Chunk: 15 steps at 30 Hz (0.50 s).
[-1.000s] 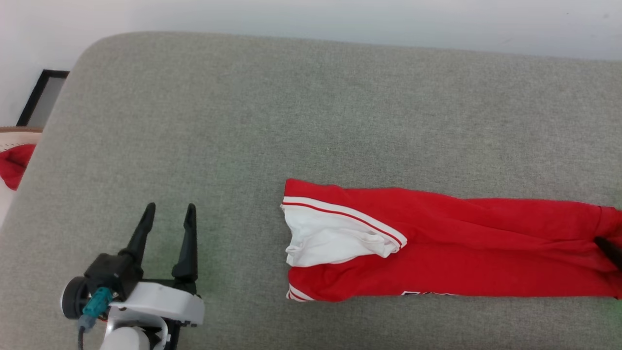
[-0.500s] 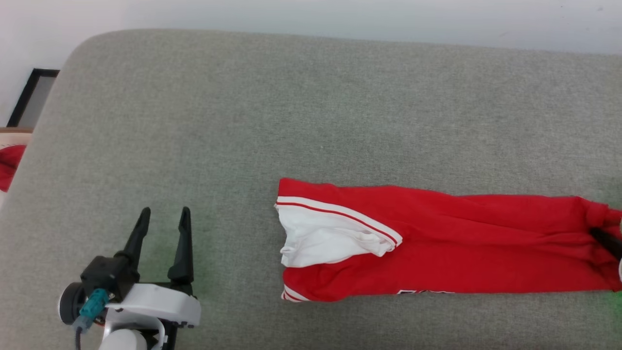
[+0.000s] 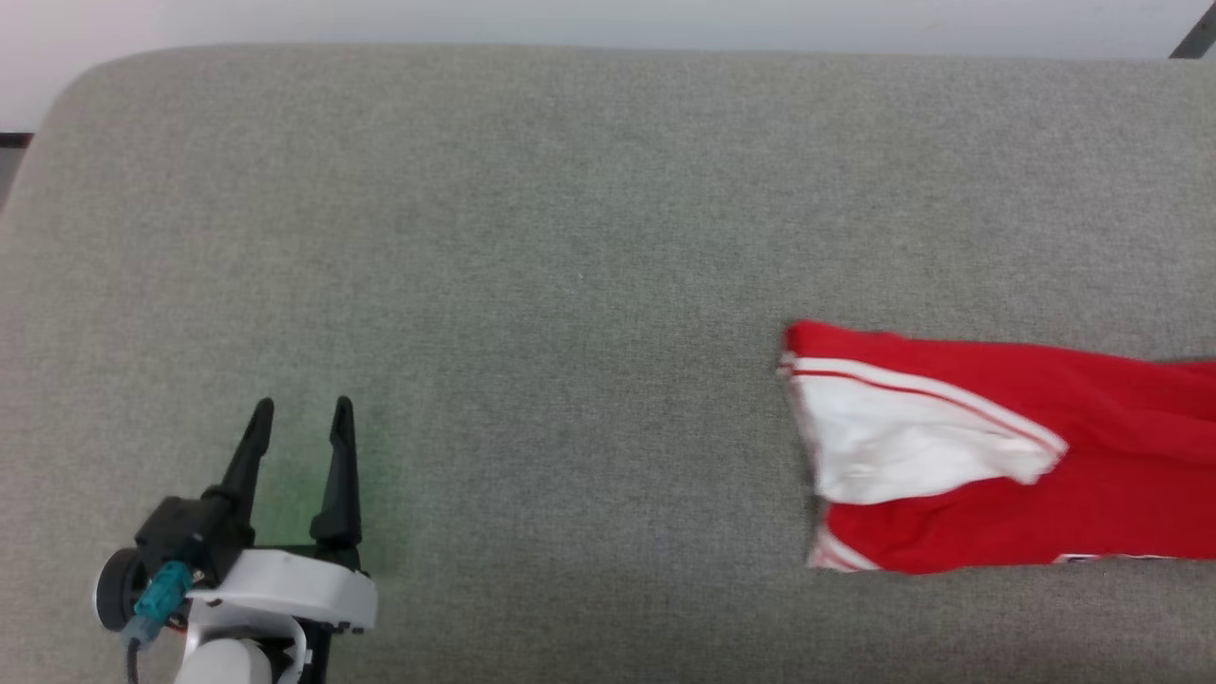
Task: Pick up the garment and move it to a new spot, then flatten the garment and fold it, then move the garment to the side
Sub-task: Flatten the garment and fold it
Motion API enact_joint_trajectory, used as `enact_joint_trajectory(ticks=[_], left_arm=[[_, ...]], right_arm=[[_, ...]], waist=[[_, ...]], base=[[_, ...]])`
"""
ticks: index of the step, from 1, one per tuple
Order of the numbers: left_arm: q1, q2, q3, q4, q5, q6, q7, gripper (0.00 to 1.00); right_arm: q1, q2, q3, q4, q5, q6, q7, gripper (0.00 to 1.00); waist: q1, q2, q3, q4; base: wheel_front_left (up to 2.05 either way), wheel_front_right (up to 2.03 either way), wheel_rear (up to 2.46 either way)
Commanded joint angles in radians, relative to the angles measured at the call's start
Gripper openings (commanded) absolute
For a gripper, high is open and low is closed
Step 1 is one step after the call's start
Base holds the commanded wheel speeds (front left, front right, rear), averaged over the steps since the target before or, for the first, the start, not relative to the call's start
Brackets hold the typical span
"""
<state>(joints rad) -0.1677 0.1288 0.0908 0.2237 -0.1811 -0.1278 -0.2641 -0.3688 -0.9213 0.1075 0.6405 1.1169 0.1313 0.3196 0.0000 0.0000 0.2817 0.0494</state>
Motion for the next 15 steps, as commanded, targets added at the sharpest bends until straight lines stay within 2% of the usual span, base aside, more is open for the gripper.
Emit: enact_joint_trajectory(ticks=[1,4,7,11,15], left_arm=[[-0.012,0.005,-0.002,0.0,0.002,-0.003,0.0,1.0],[-0.015,0.007,-0.004,0.005,0.0,-0.003,0.0,1.0],[-0.012,0.009,-0.015,0.013,0.0,-0.003,0.0,1.0],[0.002,0.004,-0.018,0.018,-0.007,-0.003,0.0,1.0],[0.016,0.002,-0.018,0.017,-0.009,-0.003,0.0,1.0]], right_arm=[[0.013,-0.016,-0.017,0.016,0.003,-0.001,-0.003,0.0],[0.015,-0.038,-0.027,0.038,-0.014,-0.001,0.002,0.0],[0.006,-0.015,-0.02,0.008,-0.015,-0.001,0.011,0.0],[0.04,0.015,0.046,-0.112,-0.063,-0.001,0.034,0.0],[0.06,0.052,0.118,-0.307,-0.098,-0.001,0.079,0.0]], waist=[[0.0,0.0,0.005,-0.005],[0.0,0.0,0.003,-0.008],[0.0,0.0,-0.013,-0.011],[0.0,0.0,-0.037,-0.012],[0.0,0.0,-0.056,-0.012]], base=[[0.0,0.0,0.0],[0.0,0.0,0.0],[0.0,0.0,0.0],[0.0,0.0,0.0],[0.0,0.0,0.0]])
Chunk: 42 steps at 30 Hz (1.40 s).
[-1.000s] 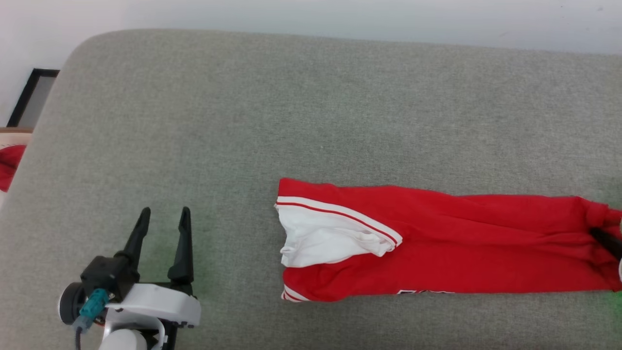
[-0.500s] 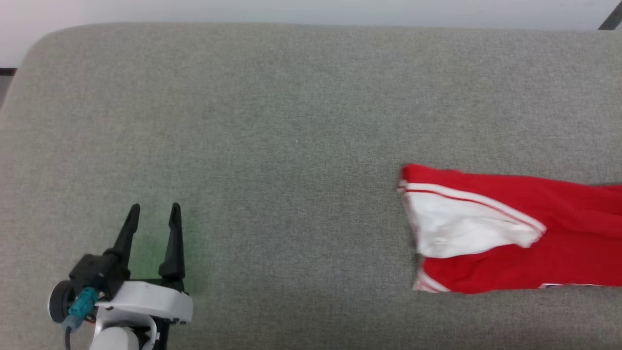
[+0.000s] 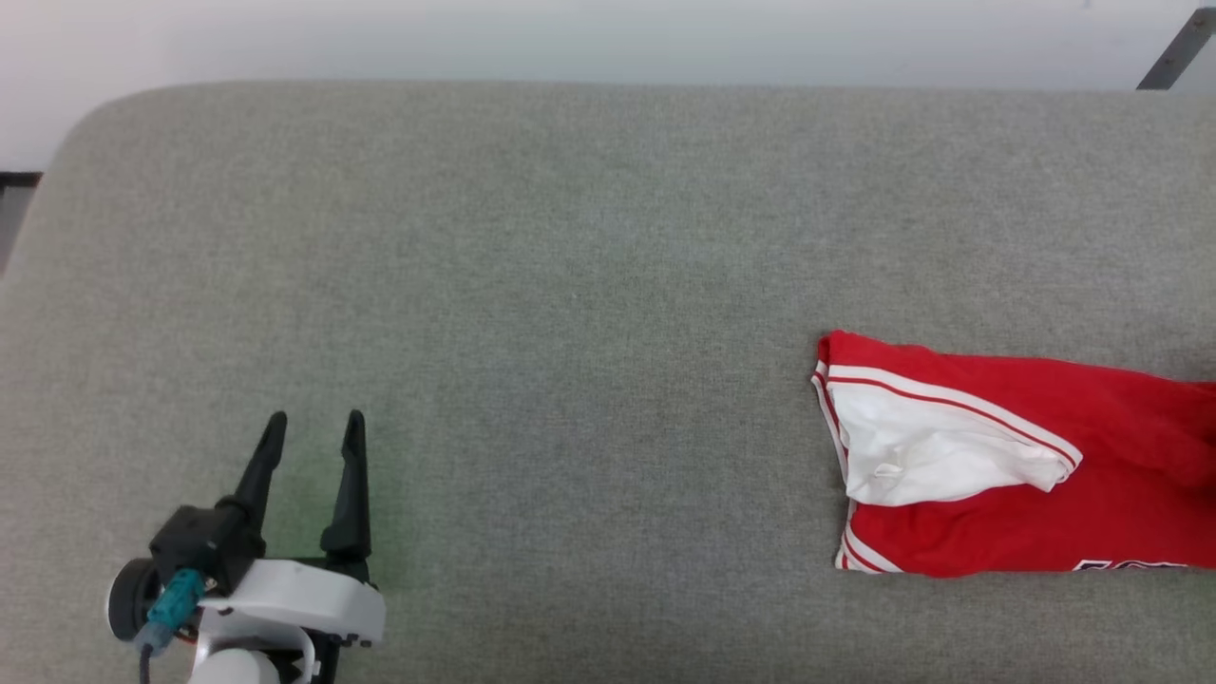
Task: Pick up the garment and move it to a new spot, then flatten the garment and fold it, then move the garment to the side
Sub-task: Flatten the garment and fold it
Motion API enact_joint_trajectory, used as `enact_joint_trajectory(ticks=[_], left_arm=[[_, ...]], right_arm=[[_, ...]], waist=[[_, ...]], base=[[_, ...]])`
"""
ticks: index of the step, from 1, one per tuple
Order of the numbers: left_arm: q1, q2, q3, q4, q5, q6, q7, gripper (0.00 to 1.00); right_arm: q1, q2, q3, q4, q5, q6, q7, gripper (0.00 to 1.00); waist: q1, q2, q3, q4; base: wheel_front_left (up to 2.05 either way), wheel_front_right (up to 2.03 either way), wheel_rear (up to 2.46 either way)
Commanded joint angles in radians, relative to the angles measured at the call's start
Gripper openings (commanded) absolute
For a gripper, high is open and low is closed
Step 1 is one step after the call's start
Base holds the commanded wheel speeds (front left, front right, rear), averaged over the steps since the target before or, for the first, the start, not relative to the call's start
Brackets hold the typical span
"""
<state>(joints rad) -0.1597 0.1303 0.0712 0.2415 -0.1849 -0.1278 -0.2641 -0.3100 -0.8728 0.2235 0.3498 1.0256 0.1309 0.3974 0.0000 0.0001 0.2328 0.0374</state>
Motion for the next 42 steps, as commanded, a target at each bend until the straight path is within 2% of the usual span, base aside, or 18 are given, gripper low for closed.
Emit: enact_joint_trajectory(ticks=[1,8,14,19,23,35,37,38,39,42], left_arm=[[0.012,-0.001,0.001,-0.004,-0.007,-0.003,0.0,1.0],[0.026,-0.014,-0.015,-0.005,-0.016,-0.003,0.0,1.0],[0.016,-0.024,-0.046,0.008,-0.031,-0.003,0.0,1.0],[-0.001,-0.034,-0.061,0.012,-0.045,-0.003,0.0,1.0],[-0.01,-0.042,-0.075,0.025,-0.052,-0.003,0.0,1.0],[-0.005,-0.058,-0.084,0.04,-0.06,-0.003,0.0,1.0],[-0.003,-0.057,-0.08,0.041,-0.058,-0.003,0.0,1.0],[-0.001,-0.055,-0.079,0.039,-0.058,-0.003,0.0,1.0],[0.002,-0.053,-0.077,0.039,-0.058,-0.003,0.0,1.0],[0.011,-0.043,-0.075,0.037,-0.06,-0.003,0.0,1.0]], right_arm=[[0.006,0.018,0.018,-0.069,-0.008,0.0,0.015,0.0],[-0.016,0.139,0.105,-0.348,-0.018,0.0,0.12,0.0],[-0.07,0.247,0.156,-0.434,-0.072,0.0,0.172,0.0],[-0.12,0.308,0.208,-0.391,-0.155,0.0,0.181,0.0],[-0.141,0.323,0.265,-0.308,-0.202,0.0,0.181,0.0],[-0.183,0.372,0.369,-0.125,-0.201,0.0,0.073,0.0],[-0.192,0.377,0.381,-0.115,-0.188,0.0,0.05,0.46],[-0.197,0.378,0.374,-0.108,-0.178,0.0,0.035,0.79],[-0.198,0.379,0.37,-0.104,-0.166,0.0,0.025,1.0],[-0.205,0.378,0.353,-0.103,-0.126,0.0,-0.008,1.0]], waist=[[0.0,-0.0001,-0.009,0.0],[0.0,-0.0001,-0.022,0.012],[0.0,-0.0001,-0.019,0.034],[0.0,-0.0001,-0.004,0.054],[0.0,-0.0001,0.006,0.073],[0.0,-0.0001,-0.005,0.093],[0.0,-0.0001,-0.014,0.086],[0.0,-0.0001,-0.018,0.082],[0.0,-0.0001,-0.022,0.076],[0.0,-0.0001,-0.038,0.054]], base=[[0.0,0.0,0.0],[0.0,0.0,0.0],[0.0,0.0,0.0],[0.0,0.0,0.0],[0.0,0.0,0.0],[0.0,0.0,0.0],[0.0,0.0,0.0],[0.0,0.0,0.0],[0.0,0.0,0.0],[0.0,0.0,0.0]])
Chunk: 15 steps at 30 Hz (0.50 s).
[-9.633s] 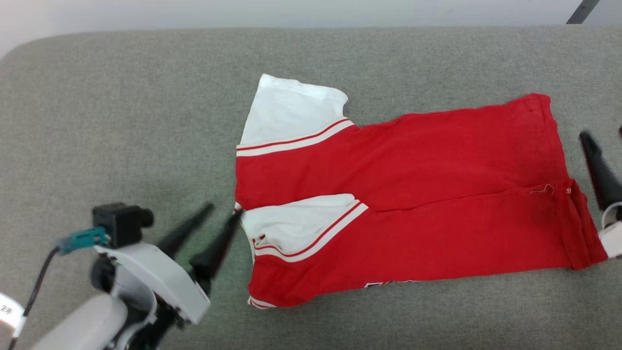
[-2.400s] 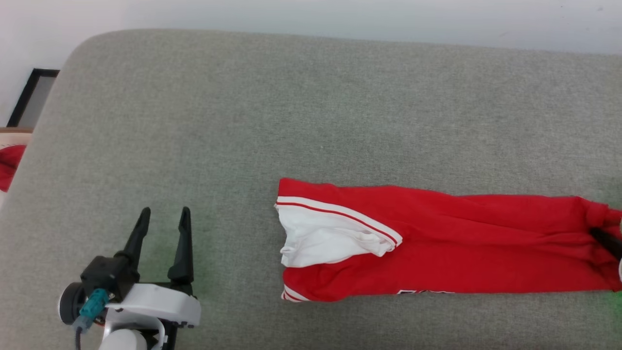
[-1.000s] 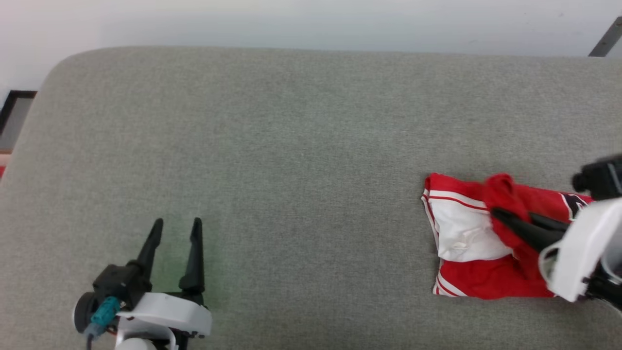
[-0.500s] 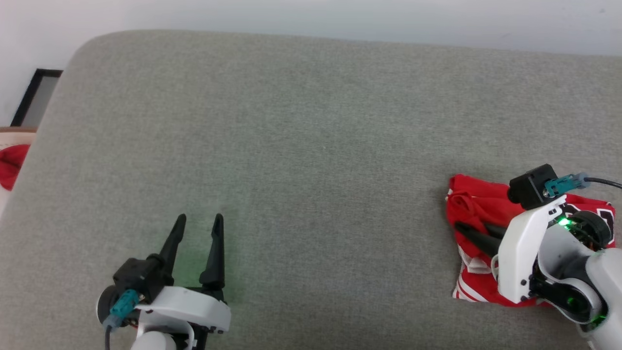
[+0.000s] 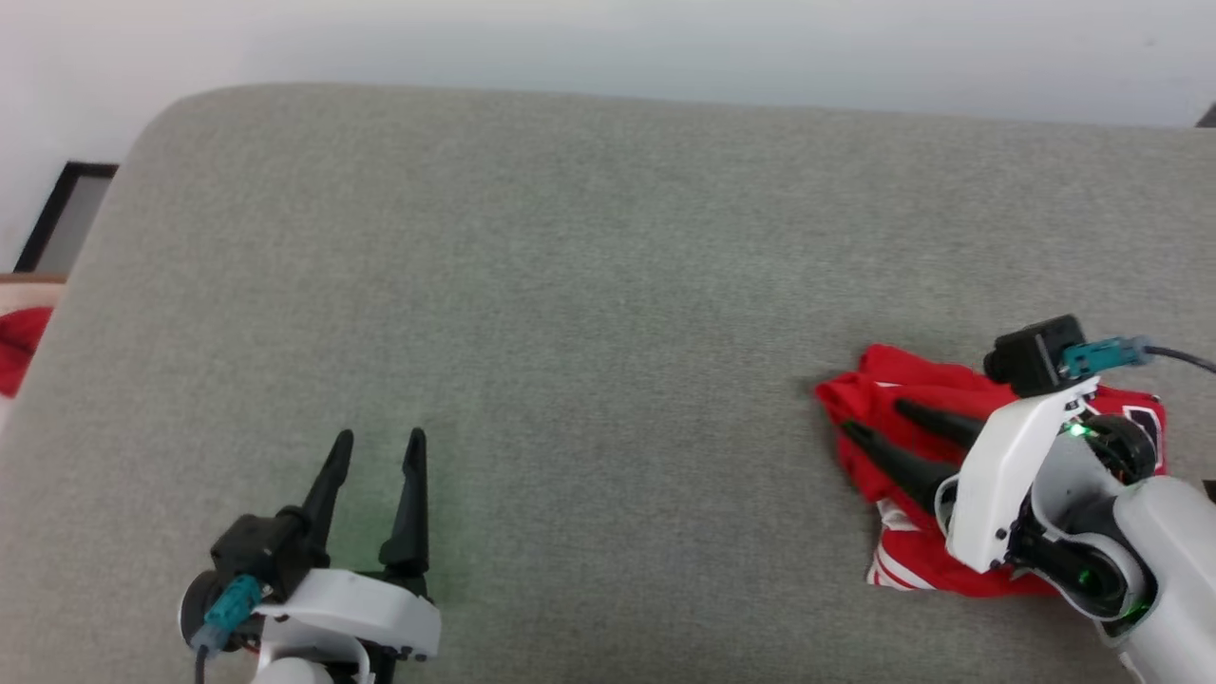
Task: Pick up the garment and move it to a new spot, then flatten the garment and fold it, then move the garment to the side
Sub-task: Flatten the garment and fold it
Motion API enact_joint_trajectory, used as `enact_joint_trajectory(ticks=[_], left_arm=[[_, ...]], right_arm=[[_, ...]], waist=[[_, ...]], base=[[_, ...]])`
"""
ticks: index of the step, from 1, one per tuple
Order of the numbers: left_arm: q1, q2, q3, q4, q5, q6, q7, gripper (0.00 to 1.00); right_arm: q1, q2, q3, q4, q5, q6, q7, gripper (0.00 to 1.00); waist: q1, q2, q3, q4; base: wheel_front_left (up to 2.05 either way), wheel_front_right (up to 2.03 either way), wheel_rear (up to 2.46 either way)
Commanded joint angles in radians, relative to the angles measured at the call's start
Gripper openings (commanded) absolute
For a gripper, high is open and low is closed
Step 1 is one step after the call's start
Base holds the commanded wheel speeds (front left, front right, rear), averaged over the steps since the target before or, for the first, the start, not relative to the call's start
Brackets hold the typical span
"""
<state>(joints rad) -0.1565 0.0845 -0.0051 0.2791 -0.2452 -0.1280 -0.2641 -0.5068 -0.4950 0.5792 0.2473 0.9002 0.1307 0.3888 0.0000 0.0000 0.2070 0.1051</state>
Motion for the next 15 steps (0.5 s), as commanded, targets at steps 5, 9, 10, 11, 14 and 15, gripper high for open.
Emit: enact_joint_trajectory(ticks=[5,9,10,11,14,15], left_arm=[[0.014,0.014,-0.01,0.005,-0.012,-0.003,0.0,1.0],[0.005,0.022,-0.029,0.019,-0.023,-0.003,0.0,1.0],[-0.002,0.023,-0.036,0.02,-0.023,-0.003,0.0,1.0],[-0.007,0.024,-0.04,0.022,-0.022,-0.003,0.0,1.0],[-0.023,0.022,-0.044,0.034,-0.023,-0.003,0.0,1.0],[-0.027,0.021,-0.042,0.037,-0.023,-0.003,0.0,1.0]], right_arm=[[-0.003,-0.05,-0.005,-0.025,0.037,0.0,-0.063,1.0],[0.011,-0.092,-0.001,-0.037,0.07,0.0,-0.152,1.0],[0.016,-0.101,-0.005,-0.028,0.082,0.0,-0.181,1.0],[0.02,-0.11,-0.009,-0.016,0.083,0.0,-0.214,1.0],[0.03,-0.123,-0.004,0.03,0.066,0.0,-0.326,1.0],[0.032,-0.122,-0.005,0.049,0.063,0.0,-0.366,1.0]], waist=[[0.0,0.0,-0.027,-0.058],[0.0,0.0,-0.029,-0.091],[0.0,0.0,-0.027,-0.098],[0.0,0.0,-0.026,-0.104],[0.0,0.0,-0.023,-0.116],[0.0,0.0,-0.024,-0.12]], base=[[0.0,0.0,0.0],[0.0,0.0,0.0],[0.0,0.0,0.0],[0.0,0.0,0.0],[0.0,0.0,0.0],[0.0,0.0,0.0]])
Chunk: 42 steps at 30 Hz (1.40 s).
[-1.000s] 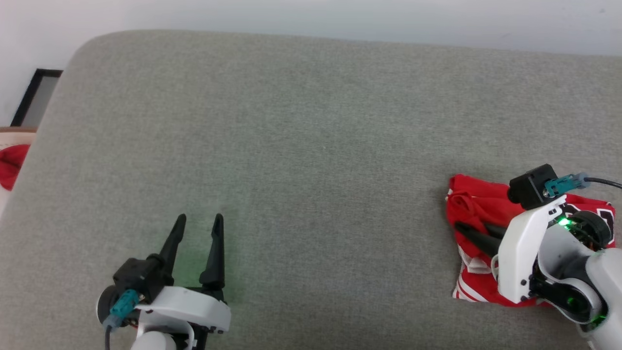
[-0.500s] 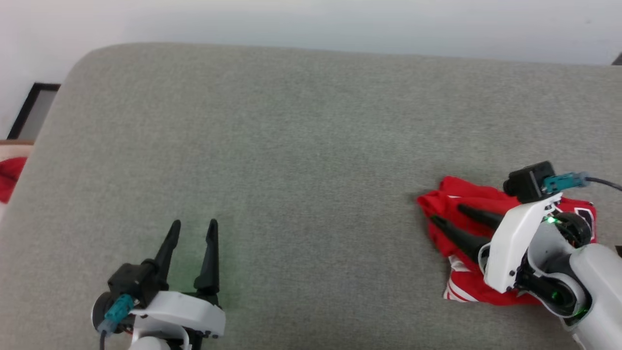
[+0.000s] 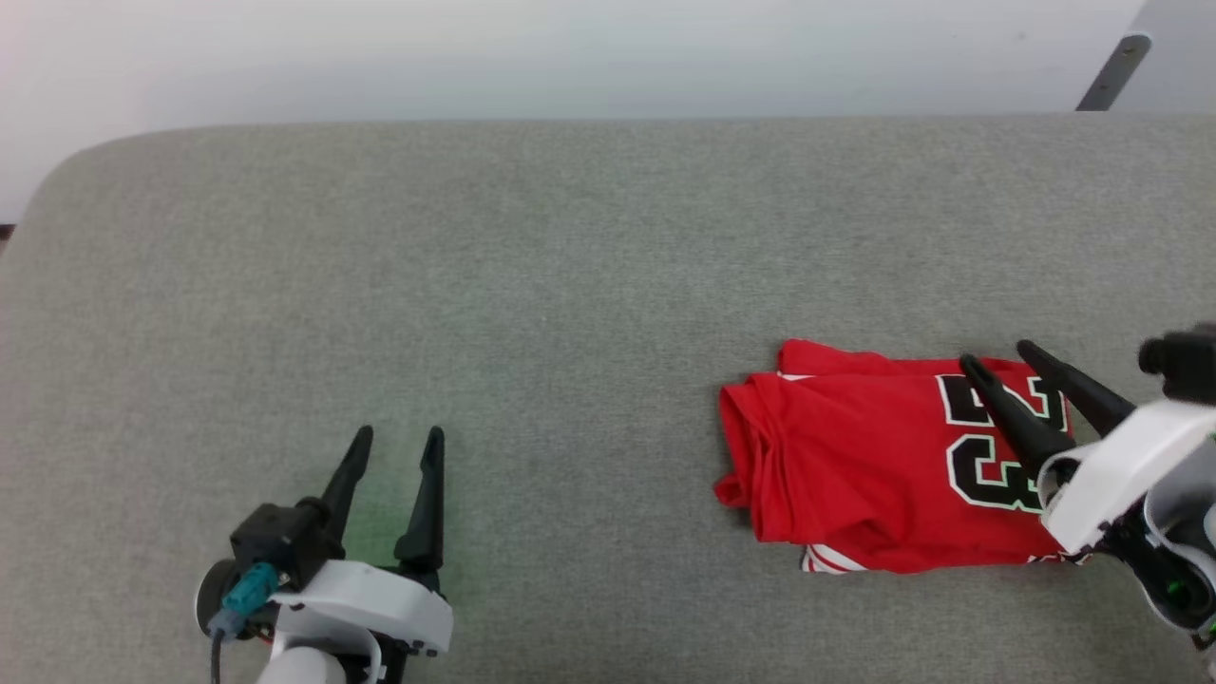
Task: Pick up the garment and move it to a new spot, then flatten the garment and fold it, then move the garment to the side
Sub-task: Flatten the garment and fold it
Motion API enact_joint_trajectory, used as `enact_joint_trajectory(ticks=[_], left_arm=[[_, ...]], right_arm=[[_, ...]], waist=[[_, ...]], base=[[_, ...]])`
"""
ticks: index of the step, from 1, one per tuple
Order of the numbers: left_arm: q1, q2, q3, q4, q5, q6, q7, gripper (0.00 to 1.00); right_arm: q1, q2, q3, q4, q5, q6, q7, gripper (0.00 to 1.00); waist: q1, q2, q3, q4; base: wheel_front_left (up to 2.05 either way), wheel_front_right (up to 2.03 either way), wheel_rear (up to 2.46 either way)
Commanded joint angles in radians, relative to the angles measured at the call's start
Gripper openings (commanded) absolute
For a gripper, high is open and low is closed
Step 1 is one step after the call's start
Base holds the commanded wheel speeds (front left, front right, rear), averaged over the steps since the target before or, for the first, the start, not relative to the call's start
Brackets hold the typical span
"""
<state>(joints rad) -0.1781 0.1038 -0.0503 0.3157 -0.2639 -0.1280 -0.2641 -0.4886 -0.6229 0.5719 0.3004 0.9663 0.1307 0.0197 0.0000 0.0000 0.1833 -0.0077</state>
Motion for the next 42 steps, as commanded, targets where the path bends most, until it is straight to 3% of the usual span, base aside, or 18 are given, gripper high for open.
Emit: enact_joint_trajectory(ticks=[1,5,10,25,42], left_arm=[[-0.008,-0.001,0.005,0.005,-0.005,-0.003,0.0,1.0],[0.003,-0.003,0.013,0.014,-0.008,-0.003,0.0,1.0],[0.044,0.0,0.024,0.02,-0.001,-0.003,0.0,1.0],[0.192,0.009,0.054,-0.034,0.071,-0.003,0.0,1.0],[0.358,0.011,0.12,-0.142,0.081,-0.003,0.0,1.0]], right_arm=[[0.013,0.005,0.001,0.017,-0.012,0.0,-0.037,1.0],[0.03,0.03,-0.004,0.087,-0.024,0.0,-0.199,1.0],[0.083,0.059,-0.044,0.141,-0.044,0.0,-0.275,1.0],[0.34,0.125,-0.265,0.039,-0.194,0.0,-0.285,1.0],[0.548,0.143,-0.411,-0.092,-0.298,0.0,-0.256,1.0]], waist=[[0.0,0.0,-0.003,-0.01],[0.0,0.0,-0.029,-0.024],[0.0,0.0,-0.09,-0.03],[0.0,0.0,-0.209,-0.011],[0.0,0.0,-0.262,-0.003]], base=[[0.0,0.0,0.0],[0.0,0.0,0.0],[0.0,0.0,0.0],[0.0,0.0,0.0],[0.0,0.0,0.0]])
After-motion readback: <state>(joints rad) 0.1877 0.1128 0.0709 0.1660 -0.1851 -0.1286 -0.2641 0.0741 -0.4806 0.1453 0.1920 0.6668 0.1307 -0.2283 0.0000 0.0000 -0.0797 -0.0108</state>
